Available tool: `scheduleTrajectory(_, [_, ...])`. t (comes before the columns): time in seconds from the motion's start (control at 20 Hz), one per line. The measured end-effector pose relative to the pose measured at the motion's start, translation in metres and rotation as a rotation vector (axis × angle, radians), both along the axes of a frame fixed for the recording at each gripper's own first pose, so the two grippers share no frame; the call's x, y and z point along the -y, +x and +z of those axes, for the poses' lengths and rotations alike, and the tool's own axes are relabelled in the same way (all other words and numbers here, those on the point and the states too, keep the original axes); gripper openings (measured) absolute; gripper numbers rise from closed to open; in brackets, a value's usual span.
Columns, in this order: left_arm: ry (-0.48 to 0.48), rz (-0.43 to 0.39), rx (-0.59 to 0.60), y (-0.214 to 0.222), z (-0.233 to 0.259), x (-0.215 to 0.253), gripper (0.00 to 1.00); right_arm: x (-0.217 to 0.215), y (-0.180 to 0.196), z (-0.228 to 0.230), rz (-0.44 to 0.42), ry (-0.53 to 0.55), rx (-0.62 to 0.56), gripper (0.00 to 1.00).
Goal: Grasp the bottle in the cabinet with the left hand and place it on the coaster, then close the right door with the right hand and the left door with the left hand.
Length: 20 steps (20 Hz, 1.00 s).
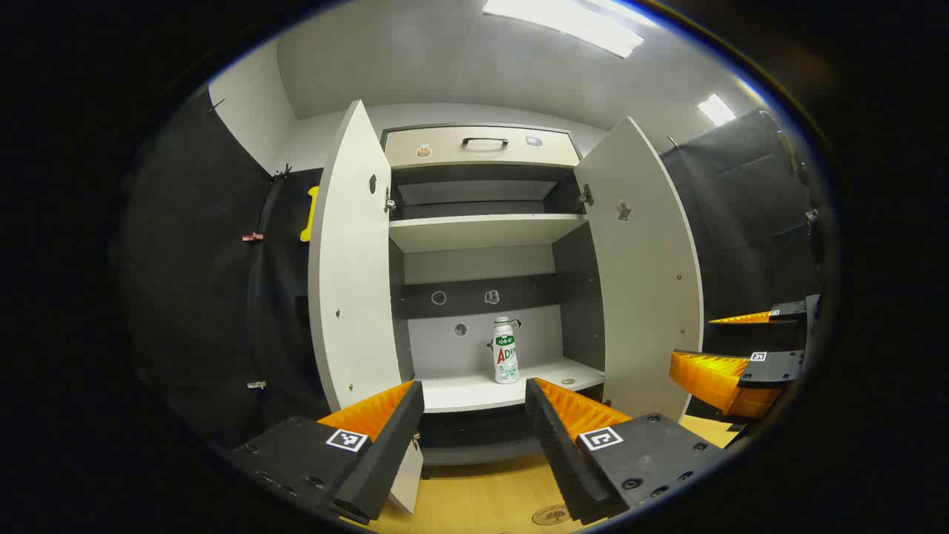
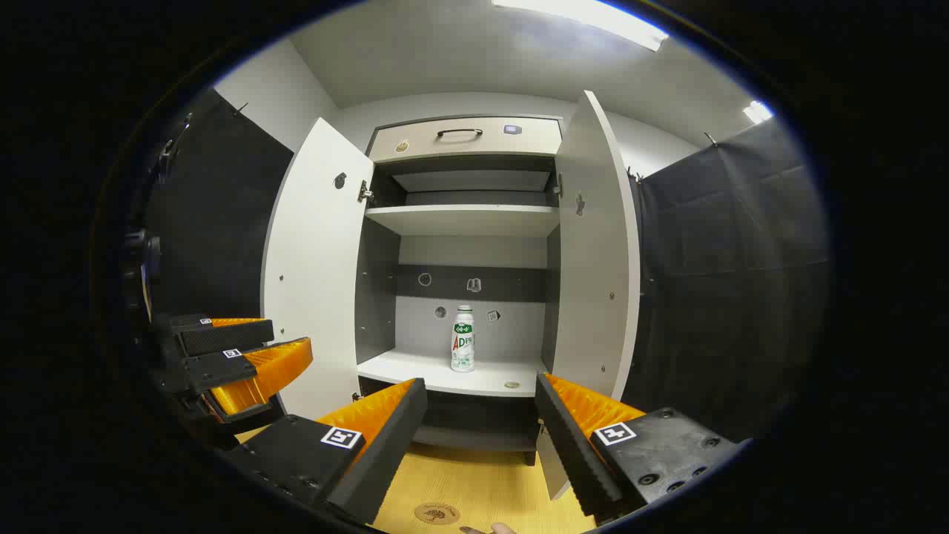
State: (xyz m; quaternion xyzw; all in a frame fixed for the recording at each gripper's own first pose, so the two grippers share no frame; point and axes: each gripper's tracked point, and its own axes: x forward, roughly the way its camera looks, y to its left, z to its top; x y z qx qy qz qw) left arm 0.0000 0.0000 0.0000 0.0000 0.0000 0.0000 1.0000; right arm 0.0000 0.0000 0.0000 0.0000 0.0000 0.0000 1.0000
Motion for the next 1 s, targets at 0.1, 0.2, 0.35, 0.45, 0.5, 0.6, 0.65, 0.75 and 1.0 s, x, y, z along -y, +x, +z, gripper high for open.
scheduleTrajectory(0.1, [0.007, 0.007, -0.004, 0.002, -0.002, -0.002, 0.88, -0.003, -0.001, -0.002, 0.005, -0.004, -0.007, 0.98])
scheduleTrajectory(0.2, [0.013, 0.009, -0.010, 0.003, -0.005, -0.003, 0.87, -0.008, 0.000, -0.002, 0.017, -0.012, -0.006, 0.98])
scheduleTrajectory(0.35, [0.000, -0.003, -0.013, 0.005, -0.009, -0.003, 0.87, -0.011, 0.004, -0.005, 0.022, -0.032, -0.007, 0.98])
scheduleTrajectory(0.45, [-0.014, -0.006, -0.020, 0.008, -0.012, -0.005, 0.87, -0.013, 0.004, -0.008, 0.026, -0.035, -0.018, 0.98])
scheduleTrajectory(0.5, [-0.017, -0.003, -0.020, 0.009, -0.012, -0.007, 0.87, -0.014, 0.005, -0.008, 0.026, -0.034, -0.020, 0.98])
scheduleTrajectory(0.6, [-0.019, 0.002, -0.022, 0.011, -0.013, -0.011, 0.87, -0.013, 0.006, -0.009, 0.024, -0.025, -0.021, 0.98])
scheduleTrajectory(0.65, [-0.021, 0.003, -0.025, 0.011, -0.015, -0.011, 0.87, -0.013, 0.006, -0.010, 0.023, -0.021, -0.024, 0.98])
scheduleTrajectory(0.75, [-0.031, -0.002, -0.036, 0.014, -0.019, -0.012, 0.87, -0.012, 0.008, -0.010, 0.015, -0.021, -0.026, 0.98])
scheduleTrajectory(1.0, [-0.037, -0.019, -0.046, 0.020, -0.025, -0.014, 0.87, -0.013, 0.007, -0.005, 0.007, -0.018, -0.004, 0.98])
